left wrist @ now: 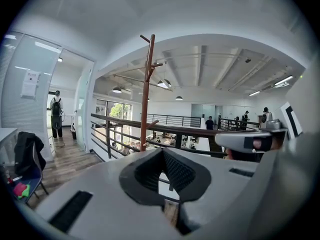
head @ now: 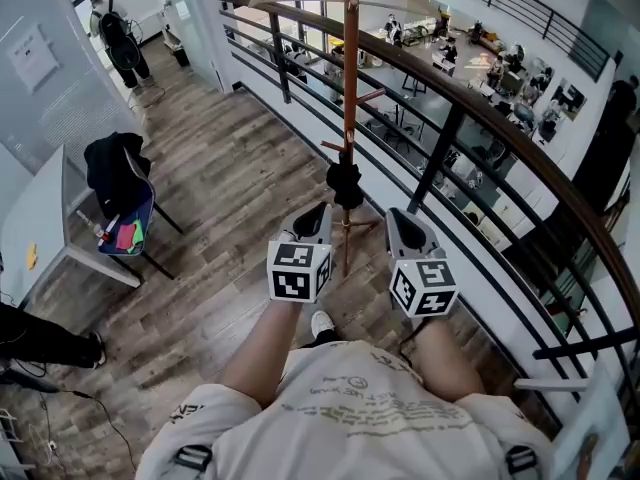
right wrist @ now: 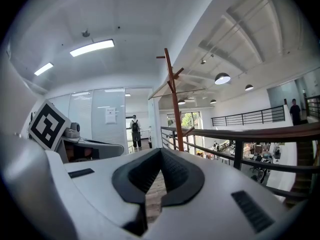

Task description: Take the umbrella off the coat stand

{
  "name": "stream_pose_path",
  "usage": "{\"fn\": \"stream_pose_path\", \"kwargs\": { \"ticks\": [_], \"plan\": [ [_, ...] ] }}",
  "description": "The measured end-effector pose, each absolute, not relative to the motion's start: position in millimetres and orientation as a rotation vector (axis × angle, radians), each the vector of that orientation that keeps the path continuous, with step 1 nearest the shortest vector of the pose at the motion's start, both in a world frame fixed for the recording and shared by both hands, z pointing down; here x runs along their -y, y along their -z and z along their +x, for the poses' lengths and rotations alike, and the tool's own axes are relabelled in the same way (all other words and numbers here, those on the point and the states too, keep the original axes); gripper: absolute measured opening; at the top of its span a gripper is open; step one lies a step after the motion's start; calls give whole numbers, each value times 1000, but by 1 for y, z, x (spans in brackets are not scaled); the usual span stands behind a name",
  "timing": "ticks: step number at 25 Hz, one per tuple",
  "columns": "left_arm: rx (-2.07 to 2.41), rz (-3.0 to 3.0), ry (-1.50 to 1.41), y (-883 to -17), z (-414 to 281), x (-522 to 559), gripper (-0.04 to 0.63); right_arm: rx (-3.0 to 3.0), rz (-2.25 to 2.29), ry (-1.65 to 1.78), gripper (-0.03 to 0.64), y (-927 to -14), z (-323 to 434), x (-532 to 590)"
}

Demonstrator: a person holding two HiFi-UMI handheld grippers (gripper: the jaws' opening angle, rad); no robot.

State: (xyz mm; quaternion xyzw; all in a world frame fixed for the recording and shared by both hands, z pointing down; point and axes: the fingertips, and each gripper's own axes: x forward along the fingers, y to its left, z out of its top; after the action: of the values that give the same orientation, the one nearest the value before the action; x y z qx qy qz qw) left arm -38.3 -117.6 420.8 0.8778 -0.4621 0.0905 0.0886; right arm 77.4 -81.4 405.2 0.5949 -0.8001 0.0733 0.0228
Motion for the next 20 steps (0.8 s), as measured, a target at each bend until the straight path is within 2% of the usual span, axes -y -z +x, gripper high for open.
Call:
{"fn": "stream_pose_path", "kwargs": {
  "ticks": [20],
  "plan": [
    [1252,2638,-298,-439,-39,294,5,2400,1904,-243,3,-422,77,251]
  ]
}}
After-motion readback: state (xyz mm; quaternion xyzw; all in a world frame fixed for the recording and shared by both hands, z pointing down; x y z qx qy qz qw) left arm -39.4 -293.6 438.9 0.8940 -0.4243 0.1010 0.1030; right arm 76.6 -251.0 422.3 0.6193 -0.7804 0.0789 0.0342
